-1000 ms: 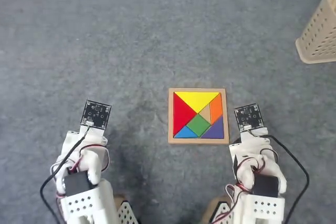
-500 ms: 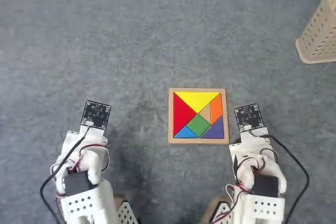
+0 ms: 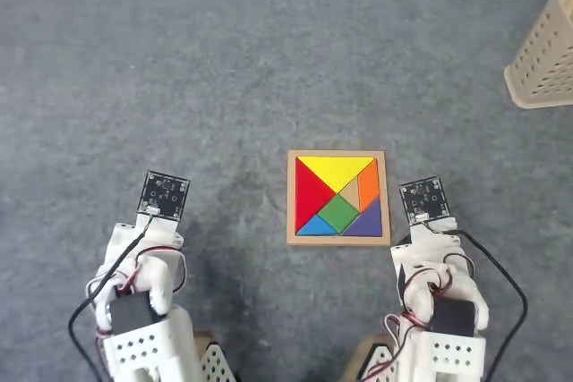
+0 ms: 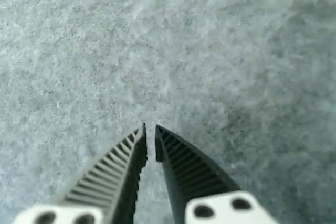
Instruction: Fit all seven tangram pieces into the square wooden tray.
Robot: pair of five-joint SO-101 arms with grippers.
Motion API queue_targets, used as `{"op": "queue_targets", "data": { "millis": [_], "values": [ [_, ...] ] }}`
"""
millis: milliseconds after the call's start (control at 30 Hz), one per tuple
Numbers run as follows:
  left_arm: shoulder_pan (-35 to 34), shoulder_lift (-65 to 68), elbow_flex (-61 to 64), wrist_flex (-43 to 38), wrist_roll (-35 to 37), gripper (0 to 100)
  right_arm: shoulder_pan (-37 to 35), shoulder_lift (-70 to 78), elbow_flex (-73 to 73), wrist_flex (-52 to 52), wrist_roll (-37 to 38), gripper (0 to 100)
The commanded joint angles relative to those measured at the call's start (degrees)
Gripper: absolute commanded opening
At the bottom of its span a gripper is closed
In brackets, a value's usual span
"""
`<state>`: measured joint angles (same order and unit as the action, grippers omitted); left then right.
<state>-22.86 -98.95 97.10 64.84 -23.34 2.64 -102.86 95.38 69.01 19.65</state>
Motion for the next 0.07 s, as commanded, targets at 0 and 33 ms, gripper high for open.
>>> {"op": "queue_targets", "data": {
  "millis": [0, 33],
  "values": [
    [-0.3, -1.0, -0.2, 0.3, -0.5, 3, 0.5, -0.6, 1.1, 0.7, 1.0, 4.1],
    [-0.3, -1.0, -0.2, 0.3, -0.5, 3, 0.5, -0.6, 1.1, 0.7, 1.0, 4.1]
  ]
}}
